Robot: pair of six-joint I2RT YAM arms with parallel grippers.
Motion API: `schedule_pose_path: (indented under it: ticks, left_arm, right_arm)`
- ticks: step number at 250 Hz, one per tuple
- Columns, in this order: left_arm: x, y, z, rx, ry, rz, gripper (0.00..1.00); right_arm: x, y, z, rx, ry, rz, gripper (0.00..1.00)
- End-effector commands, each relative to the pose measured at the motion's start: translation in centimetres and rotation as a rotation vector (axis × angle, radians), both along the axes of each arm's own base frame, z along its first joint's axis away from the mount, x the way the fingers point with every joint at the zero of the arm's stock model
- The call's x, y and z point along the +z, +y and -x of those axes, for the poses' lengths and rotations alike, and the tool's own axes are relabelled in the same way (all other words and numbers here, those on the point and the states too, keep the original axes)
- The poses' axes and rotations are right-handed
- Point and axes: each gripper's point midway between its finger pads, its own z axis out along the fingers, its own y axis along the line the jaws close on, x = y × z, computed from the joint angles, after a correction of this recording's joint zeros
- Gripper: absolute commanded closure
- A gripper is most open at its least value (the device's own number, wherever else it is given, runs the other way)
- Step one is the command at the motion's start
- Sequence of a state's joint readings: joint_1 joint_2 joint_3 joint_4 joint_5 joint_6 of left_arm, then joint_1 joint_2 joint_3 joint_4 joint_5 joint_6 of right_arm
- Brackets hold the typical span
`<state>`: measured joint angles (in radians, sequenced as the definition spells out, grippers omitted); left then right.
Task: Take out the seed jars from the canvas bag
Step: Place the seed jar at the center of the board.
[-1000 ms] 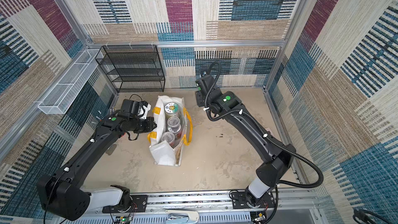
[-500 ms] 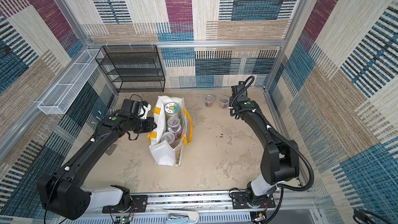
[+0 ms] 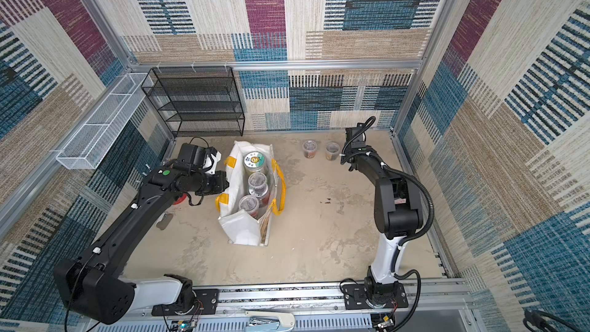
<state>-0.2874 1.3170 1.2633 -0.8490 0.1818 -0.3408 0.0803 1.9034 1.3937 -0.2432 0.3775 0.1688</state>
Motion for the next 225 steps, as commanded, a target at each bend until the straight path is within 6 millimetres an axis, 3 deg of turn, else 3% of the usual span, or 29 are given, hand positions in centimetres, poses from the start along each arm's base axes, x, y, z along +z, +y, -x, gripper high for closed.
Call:
schedule_pose_path:
  ticks: [1,99,225]
  left_arm:
    - [-0.4,0.8,0.6,0.006,0.021,-0.047,1.00]
    - [-0.5,0.8,0.4,0.012,0.026,-0.048,1.00]
    - [-0.6,0.8,0.3,0.021,0.031,-0.042,1.00]
  right_arm:
    - [0.8,-0.4,-1.7,-0.002,-0.065,0.017,0.60]
    - [-2.5,-1.1,-5.6,-0.021,-0.087,0.013,0.61]
    - [-6.1,-0.6,-6.3,-0.006,-0.070,-0.054,0.57]
